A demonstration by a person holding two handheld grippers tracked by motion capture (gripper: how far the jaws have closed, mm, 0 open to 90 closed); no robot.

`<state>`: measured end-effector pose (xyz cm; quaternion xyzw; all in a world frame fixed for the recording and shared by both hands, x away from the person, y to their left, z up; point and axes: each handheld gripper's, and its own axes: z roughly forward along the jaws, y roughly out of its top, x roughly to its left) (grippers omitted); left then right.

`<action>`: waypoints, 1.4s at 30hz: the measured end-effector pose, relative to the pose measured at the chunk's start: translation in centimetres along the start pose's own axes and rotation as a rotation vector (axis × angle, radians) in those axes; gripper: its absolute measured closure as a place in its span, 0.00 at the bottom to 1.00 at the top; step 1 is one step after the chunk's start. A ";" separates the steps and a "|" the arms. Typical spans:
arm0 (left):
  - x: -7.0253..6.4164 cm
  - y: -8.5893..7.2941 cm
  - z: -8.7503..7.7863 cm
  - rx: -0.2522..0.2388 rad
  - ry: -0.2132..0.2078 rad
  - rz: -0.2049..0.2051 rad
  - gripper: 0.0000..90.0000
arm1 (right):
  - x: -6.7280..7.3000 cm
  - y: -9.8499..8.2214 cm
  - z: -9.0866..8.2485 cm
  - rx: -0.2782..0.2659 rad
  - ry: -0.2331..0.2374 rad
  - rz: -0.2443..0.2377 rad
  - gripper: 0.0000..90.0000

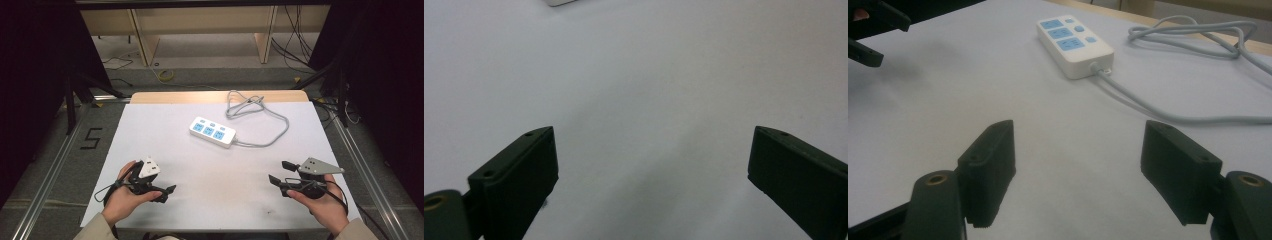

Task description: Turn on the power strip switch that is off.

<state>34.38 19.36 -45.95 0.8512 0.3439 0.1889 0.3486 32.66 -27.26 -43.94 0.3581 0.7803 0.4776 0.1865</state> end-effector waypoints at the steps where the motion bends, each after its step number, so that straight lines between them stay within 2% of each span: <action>1: 0.0 0.0 0.0 0.002 0.002 0.001 0.06 | 0.0 0.0 0.0 0.002 0.000 -0.003 0.36; 7: 0.0 -0.1 -0.2 0.009 0.008 0.000 0.07 | 0.3 0.2 0.1 0.007 -0.016 -0.004 0.47; 13: 0.1 -0.1 0.0 0.017 0.021 -0.012 0.09 | 0.3 0.4 0.1 0.001 -0.049 -0.022 0.73; 15: 0.0 -0.1 0.1 0.018 0.020 -0.010 0.10 | 0.3 0.5 0.2 -0.008 -0.051 -0.013 0.81; 21: -0.1 0.0 0.3 0.029 0.020 -0.004 0.11 | 0.3 1.0 0.5 0.023 -0.068 -0.024 1.00; 30: -0.1 0.2 0.4 0.023 0.028 -0.009 0.11 | 0.5 1.7 1.6 0.050 -0.057 -0.032 1.00; 42: -0.1 0.3 0.5 0.028 0.034 -0.017 0.12 | 0.5 2.4 2.7 0.052 -0.053 -0.029 1.00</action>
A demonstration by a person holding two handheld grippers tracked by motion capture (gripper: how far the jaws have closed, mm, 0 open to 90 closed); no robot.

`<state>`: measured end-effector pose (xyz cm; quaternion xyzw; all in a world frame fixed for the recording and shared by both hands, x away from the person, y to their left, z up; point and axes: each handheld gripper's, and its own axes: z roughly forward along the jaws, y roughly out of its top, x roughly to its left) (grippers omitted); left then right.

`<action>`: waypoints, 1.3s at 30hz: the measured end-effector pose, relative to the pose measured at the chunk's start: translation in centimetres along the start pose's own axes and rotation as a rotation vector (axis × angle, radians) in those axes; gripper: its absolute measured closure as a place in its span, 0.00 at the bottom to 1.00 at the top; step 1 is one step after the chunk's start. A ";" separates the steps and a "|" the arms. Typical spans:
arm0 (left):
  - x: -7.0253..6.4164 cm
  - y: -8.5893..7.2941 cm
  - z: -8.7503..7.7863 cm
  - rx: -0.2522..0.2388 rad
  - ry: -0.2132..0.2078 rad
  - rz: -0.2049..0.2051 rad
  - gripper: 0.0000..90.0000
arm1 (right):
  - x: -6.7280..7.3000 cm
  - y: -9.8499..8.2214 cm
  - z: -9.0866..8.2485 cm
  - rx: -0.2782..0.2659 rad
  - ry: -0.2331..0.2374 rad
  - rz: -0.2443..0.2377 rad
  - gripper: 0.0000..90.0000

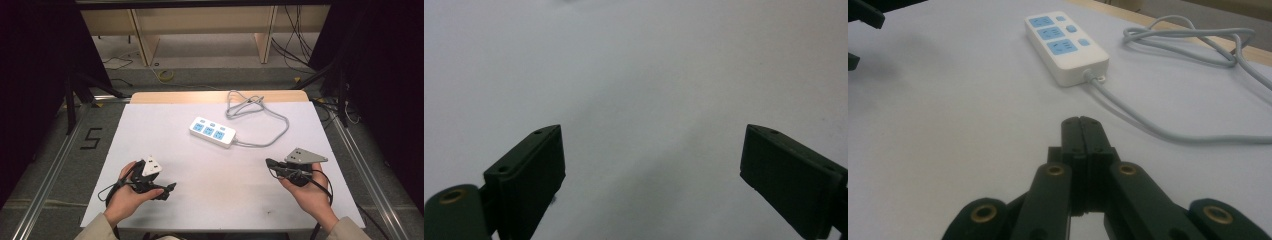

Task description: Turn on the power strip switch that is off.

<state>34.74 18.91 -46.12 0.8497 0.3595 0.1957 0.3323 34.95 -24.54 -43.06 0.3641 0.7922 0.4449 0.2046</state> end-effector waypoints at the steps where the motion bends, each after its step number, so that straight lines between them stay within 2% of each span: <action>1: 0.0 0.0 0.0 0.000 -0.001 0.001 0.12 | 0.0 0.1 0.1 -0.002 -0.003 -0.003 1.00; 39: -0.1 0.0 0.0 -0.006 -0.010 -0.002 0.14 | 0.5 3.4 4.7 0.006 0.009 -0.030 1.00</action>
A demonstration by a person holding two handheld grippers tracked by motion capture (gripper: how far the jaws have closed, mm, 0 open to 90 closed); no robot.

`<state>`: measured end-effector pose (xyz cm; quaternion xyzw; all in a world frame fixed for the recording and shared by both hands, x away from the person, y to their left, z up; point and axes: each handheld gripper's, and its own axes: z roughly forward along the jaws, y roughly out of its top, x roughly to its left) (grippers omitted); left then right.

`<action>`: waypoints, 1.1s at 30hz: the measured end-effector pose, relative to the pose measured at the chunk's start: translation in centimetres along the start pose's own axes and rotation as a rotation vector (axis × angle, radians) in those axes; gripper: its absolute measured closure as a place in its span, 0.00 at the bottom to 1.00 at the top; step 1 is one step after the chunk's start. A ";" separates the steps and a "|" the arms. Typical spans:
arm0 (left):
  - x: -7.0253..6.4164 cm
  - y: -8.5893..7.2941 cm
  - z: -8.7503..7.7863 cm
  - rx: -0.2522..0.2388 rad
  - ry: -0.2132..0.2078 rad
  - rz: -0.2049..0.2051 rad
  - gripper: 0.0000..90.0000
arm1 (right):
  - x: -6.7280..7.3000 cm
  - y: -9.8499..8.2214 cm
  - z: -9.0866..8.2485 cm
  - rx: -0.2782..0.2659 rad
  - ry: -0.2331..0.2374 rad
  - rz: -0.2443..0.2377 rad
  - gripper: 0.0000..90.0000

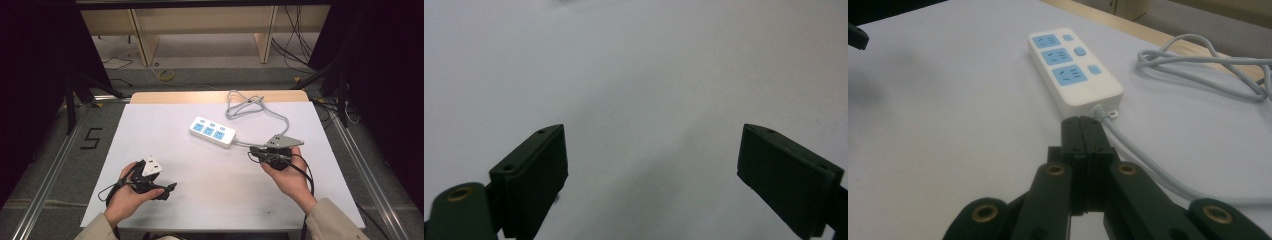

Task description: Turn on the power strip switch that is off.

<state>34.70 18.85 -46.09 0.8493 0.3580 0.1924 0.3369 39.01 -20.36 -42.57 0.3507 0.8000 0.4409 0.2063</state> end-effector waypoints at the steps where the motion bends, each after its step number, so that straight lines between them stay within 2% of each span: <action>1: 0.0 0.0 0.0 0.000 0.000 0.000 0.14 | 0.0 0.1 0.1 0.000 0.000 0.000 1.00; 33: -0.1 0.0 0.0 0.002 -0.005 -0.001 0.16 | -0.1 1.7 3.1 0.025 0.008 -0.007 1.00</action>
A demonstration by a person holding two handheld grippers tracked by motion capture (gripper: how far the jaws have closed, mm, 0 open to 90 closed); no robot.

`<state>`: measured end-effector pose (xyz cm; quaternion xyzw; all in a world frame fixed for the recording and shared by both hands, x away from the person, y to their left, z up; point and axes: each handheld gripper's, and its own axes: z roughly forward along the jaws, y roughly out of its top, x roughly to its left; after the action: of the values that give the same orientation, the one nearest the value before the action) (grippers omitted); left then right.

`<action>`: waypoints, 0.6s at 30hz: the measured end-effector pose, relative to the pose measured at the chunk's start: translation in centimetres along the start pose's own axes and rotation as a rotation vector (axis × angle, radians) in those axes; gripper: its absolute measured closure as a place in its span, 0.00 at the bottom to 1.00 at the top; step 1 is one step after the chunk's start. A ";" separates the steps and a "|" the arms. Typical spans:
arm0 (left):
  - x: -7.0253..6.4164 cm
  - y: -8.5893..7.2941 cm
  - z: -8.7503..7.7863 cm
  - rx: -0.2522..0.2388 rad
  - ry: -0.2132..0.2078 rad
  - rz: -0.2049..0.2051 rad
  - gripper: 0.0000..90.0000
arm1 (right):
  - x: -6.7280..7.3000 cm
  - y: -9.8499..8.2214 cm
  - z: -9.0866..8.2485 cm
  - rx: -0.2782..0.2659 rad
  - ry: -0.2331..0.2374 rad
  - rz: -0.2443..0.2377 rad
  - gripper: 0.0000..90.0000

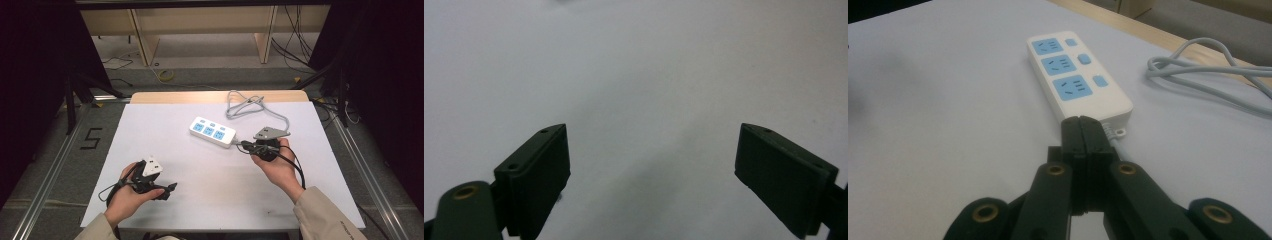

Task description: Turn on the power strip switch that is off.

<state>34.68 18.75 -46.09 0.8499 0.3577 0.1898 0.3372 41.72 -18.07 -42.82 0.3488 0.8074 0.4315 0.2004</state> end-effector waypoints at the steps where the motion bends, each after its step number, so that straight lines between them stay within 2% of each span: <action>1: 0.0 0.0 0.0 -0.002 0.001 0.000 0.16 | 0.0 0.1 0.1 0.000 0.000 0.003 1.00; 18: -0.1 0.0 0.0 -0.005 0.001 0.001 0.16 | -0.1 1.1 2.0 0.008 0.001 -0.002 1.00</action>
<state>34.69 18.67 -46.10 0.8491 0.3570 0.1915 0.3389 43.41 -16.59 -43.02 0.3487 0.8095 0.4283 0.1992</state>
